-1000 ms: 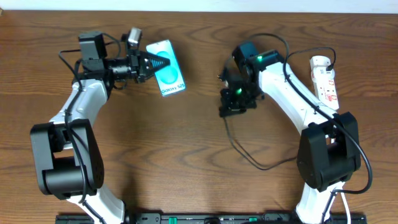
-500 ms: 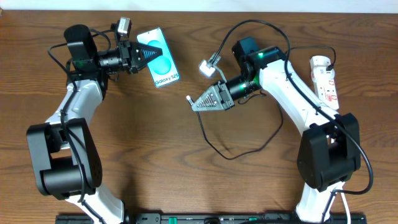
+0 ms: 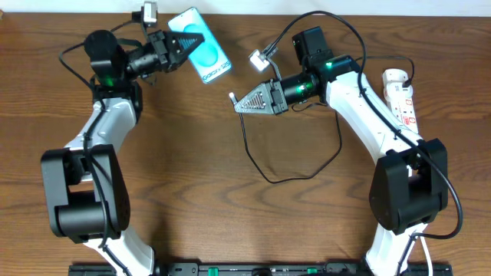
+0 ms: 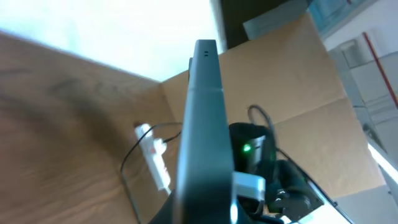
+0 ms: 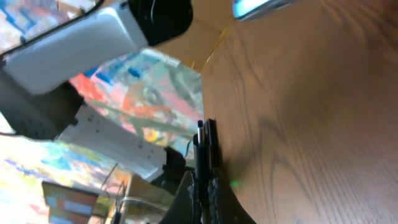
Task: Plug charger to phone and switch on socket
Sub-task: 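Lift the plug with the right gripper toward the phone's bottom edge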
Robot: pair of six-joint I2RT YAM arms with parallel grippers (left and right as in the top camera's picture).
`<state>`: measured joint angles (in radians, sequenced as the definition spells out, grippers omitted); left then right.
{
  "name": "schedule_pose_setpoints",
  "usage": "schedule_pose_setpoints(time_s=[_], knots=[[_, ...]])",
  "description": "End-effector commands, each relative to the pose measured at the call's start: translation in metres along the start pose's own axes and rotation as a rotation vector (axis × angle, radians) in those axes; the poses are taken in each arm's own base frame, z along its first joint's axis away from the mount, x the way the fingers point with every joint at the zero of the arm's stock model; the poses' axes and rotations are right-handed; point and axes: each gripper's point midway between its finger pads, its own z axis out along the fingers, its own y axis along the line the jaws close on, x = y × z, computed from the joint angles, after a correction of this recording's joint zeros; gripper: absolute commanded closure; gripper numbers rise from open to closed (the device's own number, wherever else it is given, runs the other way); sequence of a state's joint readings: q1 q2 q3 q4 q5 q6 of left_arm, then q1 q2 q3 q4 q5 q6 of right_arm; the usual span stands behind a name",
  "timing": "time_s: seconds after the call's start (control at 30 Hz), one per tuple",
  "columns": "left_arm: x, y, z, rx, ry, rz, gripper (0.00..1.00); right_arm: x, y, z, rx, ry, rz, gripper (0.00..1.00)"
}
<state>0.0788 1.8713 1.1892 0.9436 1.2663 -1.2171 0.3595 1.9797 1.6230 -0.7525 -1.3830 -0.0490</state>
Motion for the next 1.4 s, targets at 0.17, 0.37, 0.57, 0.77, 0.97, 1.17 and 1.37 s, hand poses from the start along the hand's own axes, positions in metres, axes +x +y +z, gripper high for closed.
schedule_pose_setpoints(time_s=[0.17, 0.37, 0.57, 0.77, 0.97, 1.17, 1.37], knots=[[-0.009, -0.011, 0.004, 0.017, -0.032, -0.070, 0.93, -0.022, 0.002, -0.002, 0.018, -0.038, 0.025, 0.99], [-0.009, -0.011, 0.004, 0.017, -0.032, -0.085, 0.93, -0.030, 0.000, -0.004, 0.034, -0.058, 0.023, 0.99], [-0.005, -0.012, 0.004, 0.022, -0.008, -0.085, 0.93, -0.032, -0.002, -0.004, 0.047, -0.064, 0.022, 0.99], [0.000, -0.013, 0.004, 0.027, 0.022, -0.087, 0.93, -0.039, -0.001, -0.005, 0.044, -0.078, 0.014, 0.99], [0.002, -0.014, 0.004, 0.029, 0.032, -0.087, 0.93, -0.041, 0.000, -0.005, 0.043, -0.083, 0.007, 0.99], [0.002, -0.014, 0.004, 0.029, 0.031, -0.087, 0.93, -0.042, 0.000, -0.004, 0.042, -0.083, 0.005, 0.99], [0.002, -0.014, 0.004, 0.029, 0.028, -0.087, 0.93, -0.040, 0.001, -0.004, 0.034, -0.079, 0.019, 0.99]])
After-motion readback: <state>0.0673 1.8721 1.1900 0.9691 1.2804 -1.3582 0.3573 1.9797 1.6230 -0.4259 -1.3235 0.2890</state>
